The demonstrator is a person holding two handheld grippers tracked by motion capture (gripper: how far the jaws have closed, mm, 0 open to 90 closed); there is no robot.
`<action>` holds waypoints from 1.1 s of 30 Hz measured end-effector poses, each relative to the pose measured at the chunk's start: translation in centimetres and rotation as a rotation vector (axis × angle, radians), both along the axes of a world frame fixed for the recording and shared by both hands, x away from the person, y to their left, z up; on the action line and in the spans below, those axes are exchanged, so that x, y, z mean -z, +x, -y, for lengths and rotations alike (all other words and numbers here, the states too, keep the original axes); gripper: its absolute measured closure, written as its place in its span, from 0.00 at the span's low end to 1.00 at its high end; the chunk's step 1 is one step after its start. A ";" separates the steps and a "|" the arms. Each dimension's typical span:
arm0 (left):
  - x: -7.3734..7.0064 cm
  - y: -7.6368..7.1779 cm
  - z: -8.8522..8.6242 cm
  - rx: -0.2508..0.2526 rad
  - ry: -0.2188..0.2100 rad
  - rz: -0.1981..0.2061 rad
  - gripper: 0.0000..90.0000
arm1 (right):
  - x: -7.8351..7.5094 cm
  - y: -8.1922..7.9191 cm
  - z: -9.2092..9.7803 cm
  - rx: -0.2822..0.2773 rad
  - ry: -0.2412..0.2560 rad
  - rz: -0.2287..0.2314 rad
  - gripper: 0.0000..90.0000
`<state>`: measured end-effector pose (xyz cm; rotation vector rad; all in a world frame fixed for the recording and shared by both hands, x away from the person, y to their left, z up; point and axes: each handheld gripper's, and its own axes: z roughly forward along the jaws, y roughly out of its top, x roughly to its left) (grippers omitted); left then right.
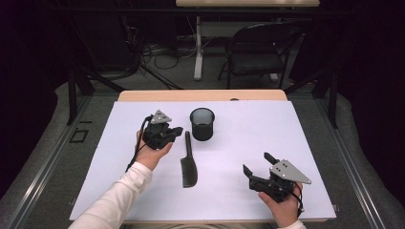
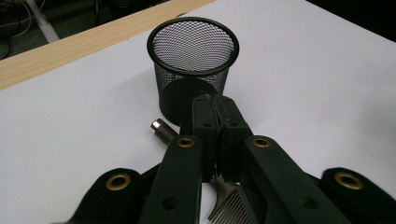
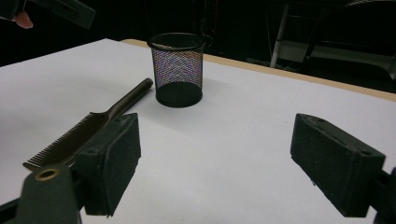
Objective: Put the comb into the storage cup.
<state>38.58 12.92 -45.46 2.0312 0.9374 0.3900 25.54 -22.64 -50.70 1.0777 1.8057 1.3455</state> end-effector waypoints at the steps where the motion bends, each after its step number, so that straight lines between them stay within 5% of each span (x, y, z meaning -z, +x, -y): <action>1: 0.1 0.1 0.1 -0.001 0.005 -0.004 1.00 | 0.0 0.0 0.0 0.001 -0.001 0.000 0.18; 33: 4.7 3.5 3.1 -0.067 0.089 -0.082 1.00 | 0.2 0.2 0.1 0.003 -0.002 -0.008 0.18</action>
